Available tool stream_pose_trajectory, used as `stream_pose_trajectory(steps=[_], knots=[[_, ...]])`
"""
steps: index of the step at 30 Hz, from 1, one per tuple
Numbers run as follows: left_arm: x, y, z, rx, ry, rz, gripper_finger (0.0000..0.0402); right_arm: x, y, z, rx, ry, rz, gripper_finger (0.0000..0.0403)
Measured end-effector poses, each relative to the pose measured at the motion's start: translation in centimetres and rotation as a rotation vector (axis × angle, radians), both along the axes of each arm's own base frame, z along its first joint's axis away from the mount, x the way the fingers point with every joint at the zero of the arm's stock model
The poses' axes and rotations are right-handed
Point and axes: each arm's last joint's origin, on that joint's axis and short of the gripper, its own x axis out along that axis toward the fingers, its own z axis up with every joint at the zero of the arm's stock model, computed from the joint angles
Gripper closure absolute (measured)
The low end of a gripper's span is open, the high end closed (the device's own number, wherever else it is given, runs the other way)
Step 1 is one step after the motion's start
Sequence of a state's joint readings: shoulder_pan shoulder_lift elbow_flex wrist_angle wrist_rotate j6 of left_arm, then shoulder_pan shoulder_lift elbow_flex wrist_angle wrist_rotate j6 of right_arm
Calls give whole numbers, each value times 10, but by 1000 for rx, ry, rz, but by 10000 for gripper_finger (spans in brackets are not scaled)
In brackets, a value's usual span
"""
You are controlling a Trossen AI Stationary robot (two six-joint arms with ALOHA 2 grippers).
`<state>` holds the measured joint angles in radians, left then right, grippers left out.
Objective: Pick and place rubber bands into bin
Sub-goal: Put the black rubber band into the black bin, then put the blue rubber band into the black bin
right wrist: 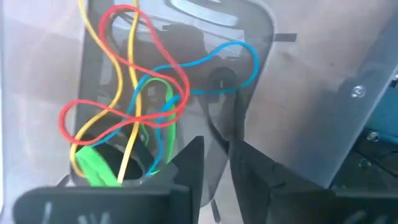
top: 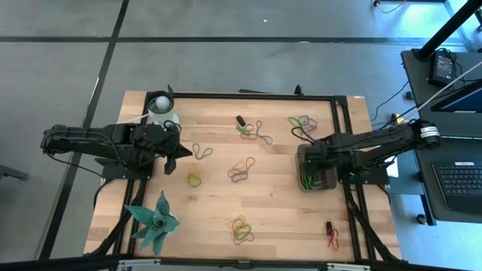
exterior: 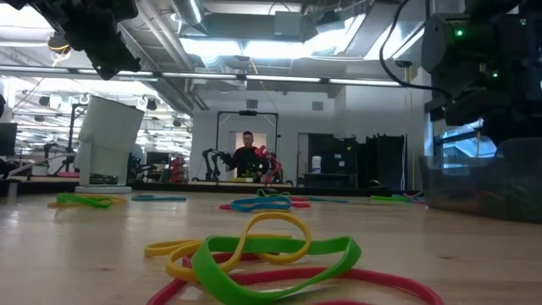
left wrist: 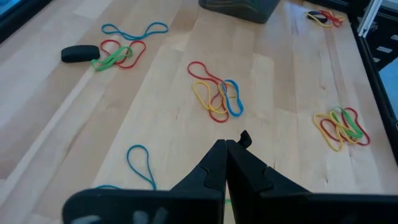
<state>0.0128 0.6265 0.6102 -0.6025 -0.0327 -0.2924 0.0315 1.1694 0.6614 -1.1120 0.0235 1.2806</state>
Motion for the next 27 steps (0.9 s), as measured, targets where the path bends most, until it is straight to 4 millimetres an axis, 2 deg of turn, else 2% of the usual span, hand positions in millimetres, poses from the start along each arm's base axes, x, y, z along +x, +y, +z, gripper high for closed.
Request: stream_pose_trajectory(steps=[5, 10, 17, 20, 27], knots=[[0, 0, 0, 0, 0, 0, 398, 4, 0, 16, 2, -24, 25, 309], [0, 0, 0, 0, 0, 0, 398, 13, 0, 42, -7, -136, 64, 309], [0, 1, 0, 21, -1, 29, 398, 26, 4, 78, -120, -270, 144, 337], [0, 1, 0, 26, 0, 25, 398, 28, 7, 85, -153, -292, 200, 357], [0, 2, 0, 63, 2, 31, 398, 28, 15, 83, -163, -282, 411, 398]])
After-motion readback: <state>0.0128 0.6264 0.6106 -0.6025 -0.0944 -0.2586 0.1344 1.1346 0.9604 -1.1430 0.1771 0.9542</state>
